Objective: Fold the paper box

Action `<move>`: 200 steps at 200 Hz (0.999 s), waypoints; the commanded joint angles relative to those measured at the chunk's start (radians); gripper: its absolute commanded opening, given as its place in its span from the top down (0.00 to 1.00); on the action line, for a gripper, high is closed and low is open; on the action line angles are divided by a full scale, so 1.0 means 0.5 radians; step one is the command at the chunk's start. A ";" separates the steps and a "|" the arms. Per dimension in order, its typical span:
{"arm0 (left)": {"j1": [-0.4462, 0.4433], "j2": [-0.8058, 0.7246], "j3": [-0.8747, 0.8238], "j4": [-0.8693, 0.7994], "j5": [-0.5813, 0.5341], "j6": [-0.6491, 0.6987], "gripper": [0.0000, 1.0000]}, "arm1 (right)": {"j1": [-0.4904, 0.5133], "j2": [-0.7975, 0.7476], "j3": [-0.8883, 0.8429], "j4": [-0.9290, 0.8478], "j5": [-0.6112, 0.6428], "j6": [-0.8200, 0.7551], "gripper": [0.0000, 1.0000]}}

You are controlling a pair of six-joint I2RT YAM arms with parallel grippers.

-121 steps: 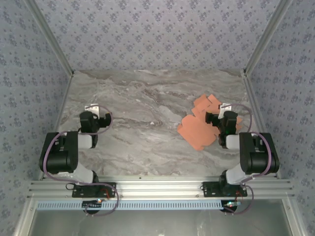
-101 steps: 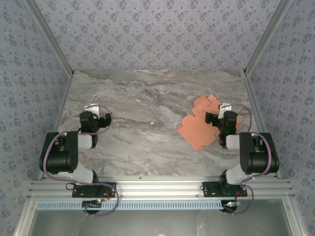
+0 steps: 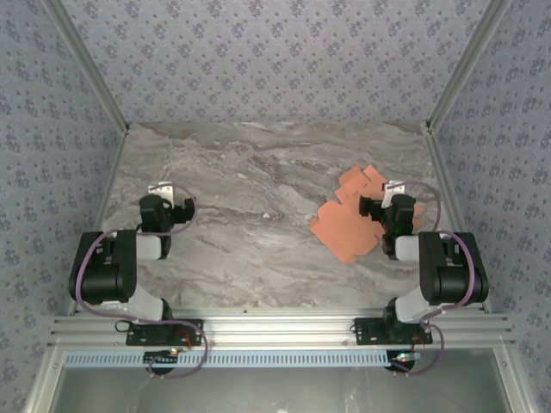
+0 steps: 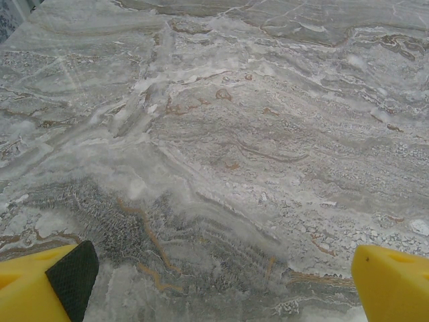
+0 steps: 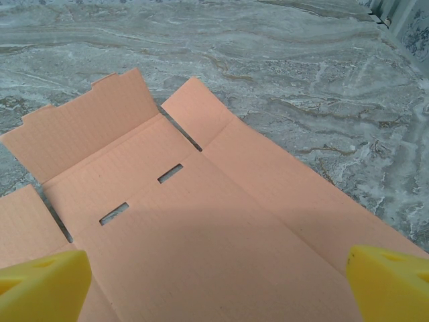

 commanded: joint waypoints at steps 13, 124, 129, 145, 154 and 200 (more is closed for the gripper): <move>-0.001 -0.025 0.051 0.007 -0.008 0.007 0.01 | -0.010 0.003 0.028 0.004 -0.023 -0.016 0.00; -0.624 -0.977 0.691 -1.598 -0.544 -0.050 0.01 | -0.006 -0.835 0.532 -1.714 0.357 0.760 0.00; -0.624 -1.013 0.736 -1.670 -0.474 -0.083 0.01 | -0.014 -0.890 0.536 -1.770 0.406 0.853 0.00; -0.627 -1.144 0.856 -1.904 -0.353 -0.206 0.01 | -0.049 -1.027 0.647 -2.333 0.682 1.520 0.00; -0.624 -1.212 0.950 -2.115 -0.432 -0.332 0.01 | -0.101 -1.068 0.657 -2.510 0.639 1.686 0.00; -0.490 -1.429 1.291 -2.623 -0.470 -0.591 0.01 | -0.405 -0.973 0.614 -2.735 -0.065 1.825 0.01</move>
